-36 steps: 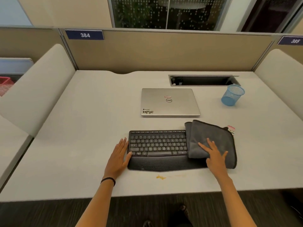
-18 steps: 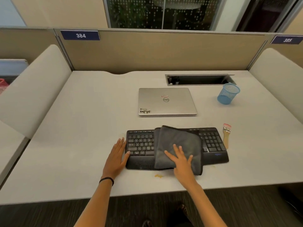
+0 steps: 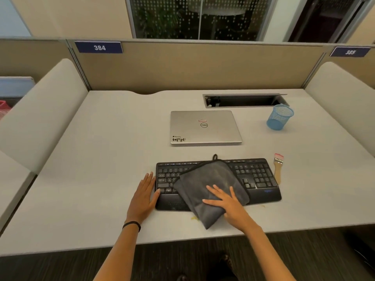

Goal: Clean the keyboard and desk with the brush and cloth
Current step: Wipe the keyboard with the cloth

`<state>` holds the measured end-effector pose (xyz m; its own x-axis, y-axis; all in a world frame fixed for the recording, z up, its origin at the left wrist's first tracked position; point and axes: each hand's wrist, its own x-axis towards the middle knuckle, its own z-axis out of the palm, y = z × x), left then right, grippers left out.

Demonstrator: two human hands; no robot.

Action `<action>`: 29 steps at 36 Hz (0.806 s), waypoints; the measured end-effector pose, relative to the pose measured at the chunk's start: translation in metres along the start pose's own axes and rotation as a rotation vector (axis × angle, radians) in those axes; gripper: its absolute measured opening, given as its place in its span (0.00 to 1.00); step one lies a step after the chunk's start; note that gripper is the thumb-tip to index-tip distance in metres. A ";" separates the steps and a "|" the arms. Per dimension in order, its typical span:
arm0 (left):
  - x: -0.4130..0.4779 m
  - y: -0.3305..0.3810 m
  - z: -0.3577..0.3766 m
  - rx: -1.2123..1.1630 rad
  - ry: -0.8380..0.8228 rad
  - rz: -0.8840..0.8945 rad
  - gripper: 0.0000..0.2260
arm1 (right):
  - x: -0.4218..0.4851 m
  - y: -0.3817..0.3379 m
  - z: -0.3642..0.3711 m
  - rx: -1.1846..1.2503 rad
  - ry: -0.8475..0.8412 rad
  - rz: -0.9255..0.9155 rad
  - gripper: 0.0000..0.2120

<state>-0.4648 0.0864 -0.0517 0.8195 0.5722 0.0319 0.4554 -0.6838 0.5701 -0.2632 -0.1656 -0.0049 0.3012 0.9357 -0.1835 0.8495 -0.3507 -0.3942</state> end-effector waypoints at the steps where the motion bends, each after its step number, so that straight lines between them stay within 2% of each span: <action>1: 0.000 0.000 0.000 0.004 0.000 0.002 0.34 | -0.005 0.010 -0.004 0.013 0.025 0.042 0.38; 5: 0.001 -0.001 0.000 0.016 -0.004 0.005 0.35 | -0.023 0.043 -0.016 0.118 0.171 0.256 0.41; 10: 0.001 -0.002 0.001 0.012 -0.010 0.003 0.38 | -0.035 0.060 -0.021 0.160 0.333 0.528 0.39; 15: 0.002 -0.003 0.001 0.030 -0.020 0.007 0.37 | -0.023 0.042 -0.015 0.177 0.386 0.660 0.37; 23: 0.003 -0.003 0.002 0.029 -0.022 -0.002 0.37 | 0.002 0.004 -0.004 0.130 0.344 0.629 0.35; 29: 0.002 -0.002 0.000 0.014 -0.010 0.005 0.39 | 0.018 -0.030 0.003 0.044 0.210 0.415 0.36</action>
<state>-0.4636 0.0887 -0.0526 0.8253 0.5640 0.0261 0.4559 -0.6930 0.5585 -0.2844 -0.1379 0.0013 0.6968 0.7017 -0.1488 0.6208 -0.6939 -0.3649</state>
